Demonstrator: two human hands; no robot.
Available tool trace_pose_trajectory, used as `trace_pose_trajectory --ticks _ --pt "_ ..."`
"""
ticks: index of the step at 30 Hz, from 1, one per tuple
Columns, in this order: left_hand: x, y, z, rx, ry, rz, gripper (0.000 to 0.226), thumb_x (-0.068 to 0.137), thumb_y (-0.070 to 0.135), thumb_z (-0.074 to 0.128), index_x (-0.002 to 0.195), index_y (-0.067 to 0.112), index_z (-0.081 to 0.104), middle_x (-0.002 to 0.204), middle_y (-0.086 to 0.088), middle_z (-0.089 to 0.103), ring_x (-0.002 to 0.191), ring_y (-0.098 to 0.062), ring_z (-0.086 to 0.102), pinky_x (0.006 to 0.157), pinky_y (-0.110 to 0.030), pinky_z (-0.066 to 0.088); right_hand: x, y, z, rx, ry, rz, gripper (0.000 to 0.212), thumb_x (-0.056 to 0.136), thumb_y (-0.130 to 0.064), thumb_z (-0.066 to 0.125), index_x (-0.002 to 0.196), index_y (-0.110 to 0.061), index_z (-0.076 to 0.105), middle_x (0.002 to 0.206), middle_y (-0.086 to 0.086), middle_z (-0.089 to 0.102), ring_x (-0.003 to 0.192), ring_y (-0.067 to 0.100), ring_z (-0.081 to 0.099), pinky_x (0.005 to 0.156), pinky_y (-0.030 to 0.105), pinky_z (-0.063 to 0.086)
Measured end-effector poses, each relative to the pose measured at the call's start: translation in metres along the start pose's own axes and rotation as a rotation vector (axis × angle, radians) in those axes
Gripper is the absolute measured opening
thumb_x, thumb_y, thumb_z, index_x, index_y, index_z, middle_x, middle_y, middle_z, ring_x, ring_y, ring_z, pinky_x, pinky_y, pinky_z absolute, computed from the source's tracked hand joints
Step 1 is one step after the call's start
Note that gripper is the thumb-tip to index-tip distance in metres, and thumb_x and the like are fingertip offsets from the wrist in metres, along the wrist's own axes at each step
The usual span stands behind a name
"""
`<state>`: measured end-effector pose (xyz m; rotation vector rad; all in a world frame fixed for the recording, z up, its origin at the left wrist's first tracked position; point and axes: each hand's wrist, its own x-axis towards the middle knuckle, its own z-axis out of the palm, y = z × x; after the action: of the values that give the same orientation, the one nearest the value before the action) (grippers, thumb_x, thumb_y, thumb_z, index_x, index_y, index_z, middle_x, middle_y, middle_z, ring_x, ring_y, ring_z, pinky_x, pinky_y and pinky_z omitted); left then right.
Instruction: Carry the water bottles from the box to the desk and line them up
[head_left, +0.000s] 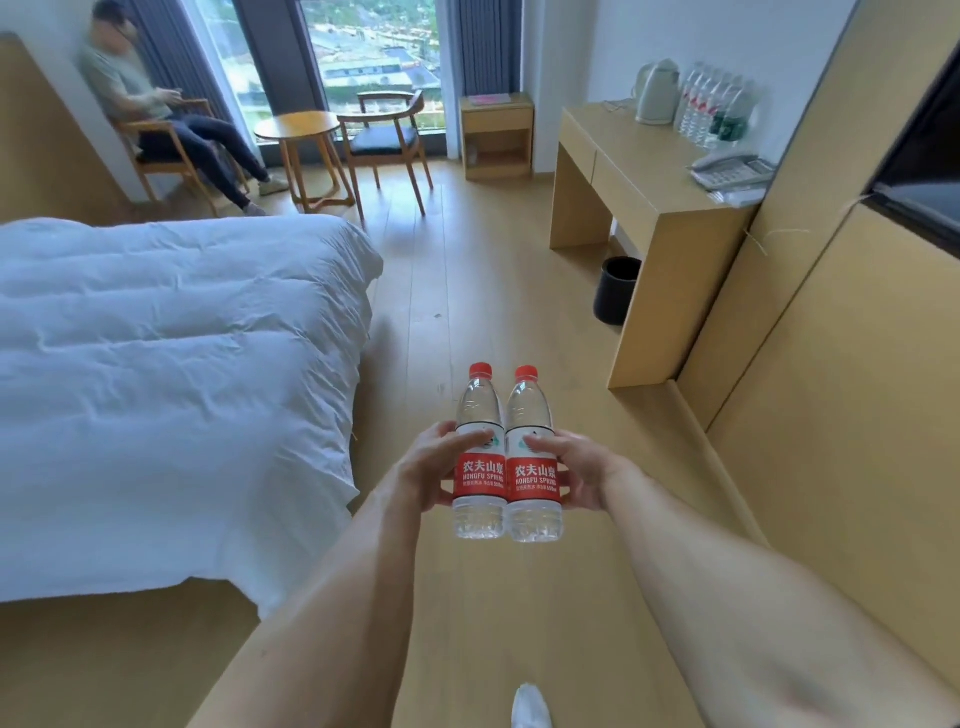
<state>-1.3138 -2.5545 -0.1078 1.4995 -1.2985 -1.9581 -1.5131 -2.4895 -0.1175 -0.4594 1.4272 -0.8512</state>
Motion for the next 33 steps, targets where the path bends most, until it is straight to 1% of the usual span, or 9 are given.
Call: trace_pose_trajectory --ticks 4,9,16,19,22,25,28,30,33 --pt "0.045 0.033 -0.001 -0.017 0.01 -0.004 0.061 0.082 0.034 0.082 0.134 0.022 0.051 0.114 -0.014 0.07 0.101 -0.03 0.072 0.087 -0.058 0.058 0.039 -0.043 -0.013 -0.004 -0.023 0.011 0.042 0.083 -0.031 0.079 0.12 -0.023 0.062 0.114 0.012 0.072 0.102 0.031 0.069 0.07 0.044 0.06" --pt "0.106 0.071 -0.004 -0.014 -0.007 -0.002 0.064 0.079 0.035 0.084 0.134 0.024 0.052 0.113 -0.013 0.072 0.099 -0.03 0.073 0.086 -0.056 0.059 0.089 -0.085 -0.029 0.002 -0.019 0.008 0.045 0.083 -0.032 0.079 0.123 -0.024 0.06 0.116 0.013 0.071 0.104 0.032 0.069 0.075 0.046 0.06" --pt "0.223 0.135 -0.008 0.022 -0.092 -0.001 0.057 0.081 0.033 0.082 0.129 0.024 0.054 0.112 -0.014 0.072 0.097 -0.031 0.073 0.082 -0.055 0.06 0.171 -0.157 -0.055 0.018 0.085 -0.023 0.047 0.083 -0.035 0.079 0.124 -0.024 0.059 0.115 0.011 0.071 0.102 0.031 0.069 0.072 0.044 0.059" --pt "0.281 0.171 -0.014 0.034 -0.127 0.013 0.051 0.081 0.031 0.081 0.125 0.024 0.055 0.11 -0.014 0.072 0.095 -0.03 0.072 0.082 -0.056 0.06 0.213 -0.199 -0.062 0.035 0.151 -0.05 0.047 0.082 -0.034 0.08 0.124 -0.024 0.061 0.111 0.011 0.072 0.099 0.03 0.07 0.071 0.044 0.06" --pt "0.333 0.215 -0.025 0.06 -0.162 0.003 0.052 0.079 0.033 0.082 0.124 0.025 0.056 0.108 -0.013 0.073 0.093 -0.03 0.074 0.081 -0.057 0.06 0.252 -0.245 -0.065 0.072 0.216 -0.034 0.045 0.083 -0.034 0.08 0.122 -0.023 0.061 0.108 0.011 0.074 0.097 0.03 0.071 0.07 0.044 0.06" --pt "0.381 0.255 -0.039 0.079 -0.204 0.008 0.055 0.076 0.035 0.084 0.123 0.026 0.056 0.108 -0.012 0.073 0.091 -0.028 0.075 0.08 -0.055 0.061 0.287 -0.285 -0.064 0.107 0.243 -0.044 0.043 0.084 -0.034 0.078 0.122 -0.023 0.061 0.109 0.012 0.074 0.097 0.03 0.071 0.068 0.042 0.059" --pt "0.419 0.29 -0.049 0.103 -0.22 0.016 0.062 0.065 0.039 0.086 0.119 0.027 0.059 0.1 -0.01 0.076 0.082 -0.024 0.076 0.072 -0.049 0.062 0.316 -0.32 -0.063 0.134 0.25 -0.041 0.039 0.086 -0.034 0.076 0.12 -0.023 0.061 0.113 0.012 0.072 0.101 0.03 0.069 0.07 0.042 0.059" --pt "0.442 0.307 -0.053 0.112 -0.231 0.019 0.062 0.061 0.041 0.085 0.116 0.028 0.06 0.095 -0.008 0.077 0.079 -0.023 0.077 0.069 -0.047 0.062 0.335 -0.339 -0.066 0.143 0.253 -0.043 0.037 0.087 -0.033 0.076 0.119 -0.023 0.061 0.115 0.012 0.071 0.103 0.029 0.068 0.072 0.043 0.058" --pt "0.479 0.329 -0.059 0.108 -0.241 0.008 0.057 0.065 0.04 0.086 0.115 0.028 0.061 0.092 -0.007 0.078 0.08 -0.024 0.077 0.07 -0.048 0.062 0.369 -0.366 -0.072 0.149 0.257 -0.045 0.038 0.086 -0.033 0.076 0.12 -0.023 0.061 0.116 0.012 0.07 0.105 0.03 0.068 0.074 0.044 0.057"
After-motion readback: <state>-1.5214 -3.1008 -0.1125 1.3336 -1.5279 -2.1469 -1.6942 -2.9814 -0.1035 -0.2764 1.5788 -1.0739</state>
